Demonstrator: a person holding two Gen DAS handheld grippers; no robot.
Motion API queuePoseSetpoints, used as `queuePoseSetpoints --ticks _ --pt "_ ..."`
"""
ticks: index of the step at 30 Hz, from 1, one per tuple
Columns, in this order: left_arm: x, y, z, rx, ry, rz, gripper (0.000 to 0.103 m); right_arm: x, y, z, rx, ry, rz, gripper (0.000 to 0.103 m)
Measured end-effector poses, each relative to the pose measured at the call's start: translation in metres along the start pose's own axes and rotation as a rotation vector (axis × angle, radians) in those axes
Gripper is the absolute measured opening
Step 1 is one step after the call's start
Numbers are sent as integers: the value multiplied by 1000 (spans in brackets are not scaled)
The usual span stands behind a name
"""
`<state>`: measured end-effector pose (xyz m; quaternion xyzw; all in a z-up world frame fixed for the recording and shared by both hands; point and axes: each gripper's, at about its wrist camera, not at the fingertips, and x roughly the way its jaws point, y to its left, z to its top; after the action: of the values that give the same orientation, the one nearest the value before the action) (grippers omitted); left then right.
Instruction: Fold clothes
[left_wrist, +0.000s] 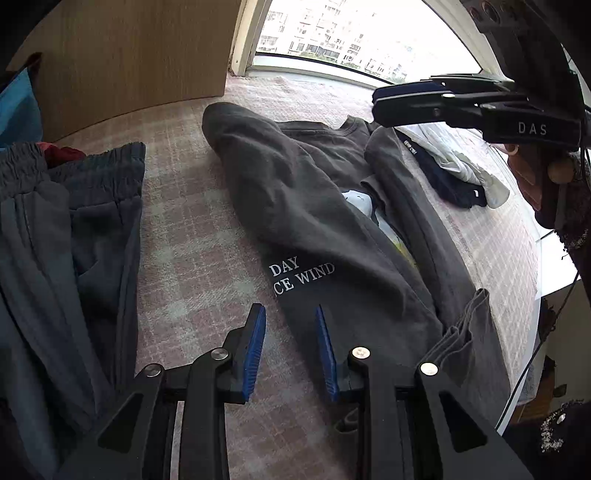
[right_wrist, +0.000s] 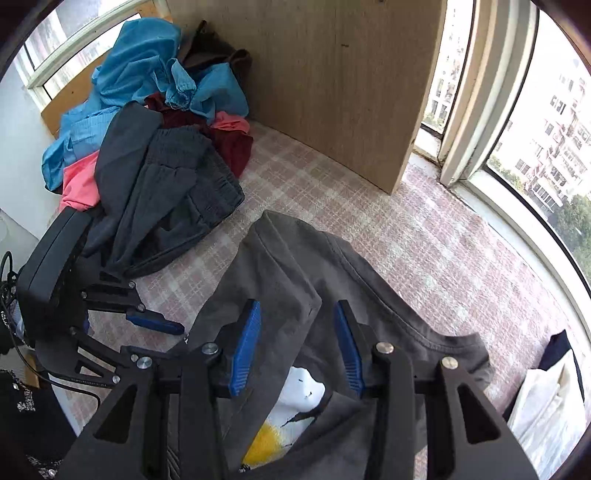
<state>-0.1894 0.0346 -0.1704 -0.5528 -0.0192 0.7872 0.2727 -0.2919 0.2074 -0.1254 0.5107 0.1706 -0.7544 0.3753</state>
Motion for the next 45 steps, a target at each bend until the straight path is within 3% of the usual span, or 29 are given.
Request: queuePoseSetpoints --ticks 3,6,8,9,10,11,14,17,21,22,27,28,29,30,33,35,37,38,39,40,43,45 --pt "11 5 0 -14 -11 -27 25 21 3 17 -98 31 56 48" --pt "9 9 -3 -22 -14 -65 23 39 4 25 -131 90 138 49" --pt "9 13 -4 -35 -22 -100 16 44 1 27 -117 104 197 48" --pt "8 13 -5 -32 -28 -106 15 44 -1 28 -99 101 209 35" --pt "8 13 -6 -28 -35 -112 10 42 -4 29 -85 99 224 5" --pt "8 12 -6 -18 -40 -111 9 38 -7 31 -74 96 240 4" --pt "7 12 -7 -13 -48 -121 5 32 -24 29 -47 74 258 4" --pt "8 14 -9 -15 -48 -127 5 38 -41 26 22 121 230 9" --pt "10 14 -11 -8 -49 -124 5 26 -50 40 93 62 274 47" --pt "11 13 -11 -4 -48 -122 5 27 -48 45 95 66 278 48" --pt "10 12 -11 25 -43 -112 5 61 -34 59 65 191 239 48" --pt "10 12 -11 25 -44 -113 5 68 -33 58 63 213 244 41" --pt "10 12 -11 26 -45 -113 5 74 -32 56 62 230 252 27" --pt "10 12 -11 26 -46 -114 5 74 -30 54 51 230 250 4" --pt "9 14 -13 19 -53 -119 5 52 -32 45 25 149 281 3" --pt "6 16 -16 10 -62 -124 4 34 -52 42 104 53 330 3" --pt "4 19 -20 -1 -66 -126 4 42 -65 39 175 71 302 8" --pt "3 20 -21 -6 -63 -120 3 49 -71 37 207 94 278 13" --pt "2 21 -23 -10 -61 -115 3 56 -76 36 240 117 255 26" --pt "1 22 -24 -15 -58 -109 3 61 -81 35 277 145 234 27" --pt "-1 27 -25 -30 -33 -80 2 37 -93 27 346 61 245 27" --pt "-14 31 -21 -35 -58 -60 1 17 -96 16 357 3 243 27"
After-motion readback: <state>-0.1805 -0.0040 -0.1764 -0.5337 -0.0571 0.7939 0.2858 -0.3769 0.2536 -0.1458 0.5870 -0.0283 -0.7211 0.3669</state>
